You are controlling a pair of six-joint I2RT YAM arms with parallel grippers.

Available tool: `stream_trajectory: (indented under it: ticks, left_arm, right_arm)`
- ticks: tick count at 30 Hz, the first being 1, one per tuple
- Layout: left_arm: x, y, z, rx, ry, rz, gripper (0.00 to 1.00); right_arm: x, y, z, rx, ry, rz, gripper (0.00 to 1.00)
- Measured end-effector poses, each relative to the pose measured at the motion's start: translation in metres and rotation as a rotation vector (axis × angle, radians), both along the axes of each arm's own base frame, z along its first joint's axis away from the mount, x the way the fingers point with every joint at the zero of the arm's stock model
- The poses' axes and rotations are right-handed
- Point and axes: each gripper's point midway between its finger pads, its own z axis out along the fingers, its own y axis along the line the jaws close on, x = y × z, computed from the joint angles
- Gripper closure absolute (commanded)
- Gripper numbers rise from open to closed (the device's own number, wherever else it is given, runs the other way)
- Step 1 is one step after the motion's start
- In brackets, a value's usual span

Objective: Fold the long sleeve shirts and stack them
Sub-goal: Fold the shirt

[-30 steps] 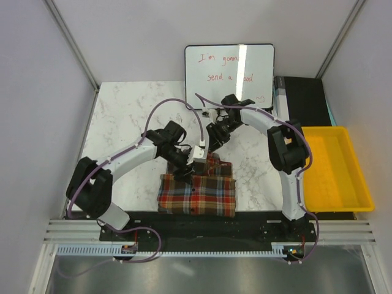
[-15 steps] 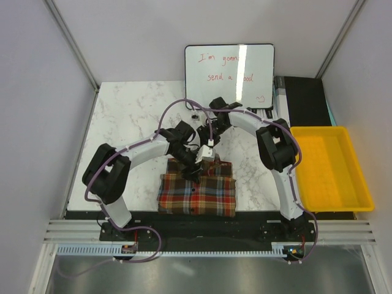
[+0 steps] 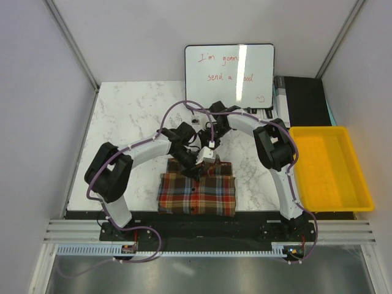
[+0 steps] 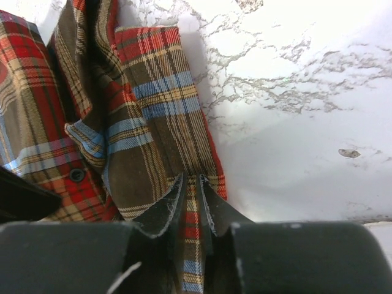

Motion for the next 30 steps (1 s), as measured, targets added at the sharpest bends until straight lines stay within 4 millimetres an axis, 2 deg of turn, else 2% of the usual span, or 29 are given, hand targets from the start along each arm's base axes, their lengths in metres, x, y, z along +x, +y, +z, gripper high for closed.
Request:
stream_trajectory:
  ticks: [4,9,12,16,22,30]
  left_arm:
    - [0.004,-0.004,0.012,-0.004,-0.004,0.001,0.98]
    - [0.011,-0.010,0.038,-0.025,-0.064,0.002,0.98]
    - [0.023,-0.015,0.056,-0.040,-0.129,0.006,0.98]
    - [0.042,-0.017,0.067,-0.038,-0.200,0.022,0.98]
    - [0.079,-0.012,0.065,-0.017,-0.278,0.067,0.98]
    - [0.110,-0.006,0.039,0.014,-0.365,0.093,0.98]
  right_arm:
    - [0.000,0.000,-0.001,0.003,-0.006,0.009,0.84]
    - [0.000,0.000,-0.001,0.007,-0.016,0.021,0.85]
    - [0.000,-0.001,-0.001,0.011,-0.021,0.029,0.85]
    - [-0.004,-0.001,-0.002,0.019,-0.011,0.035,0.85]
    - [-0.009,-0.001,-0.002,0.029,0.007,0.042,0.85]
    - [-0.011,-0.001,-0.002,0.038,0.004,0.056,0.85]
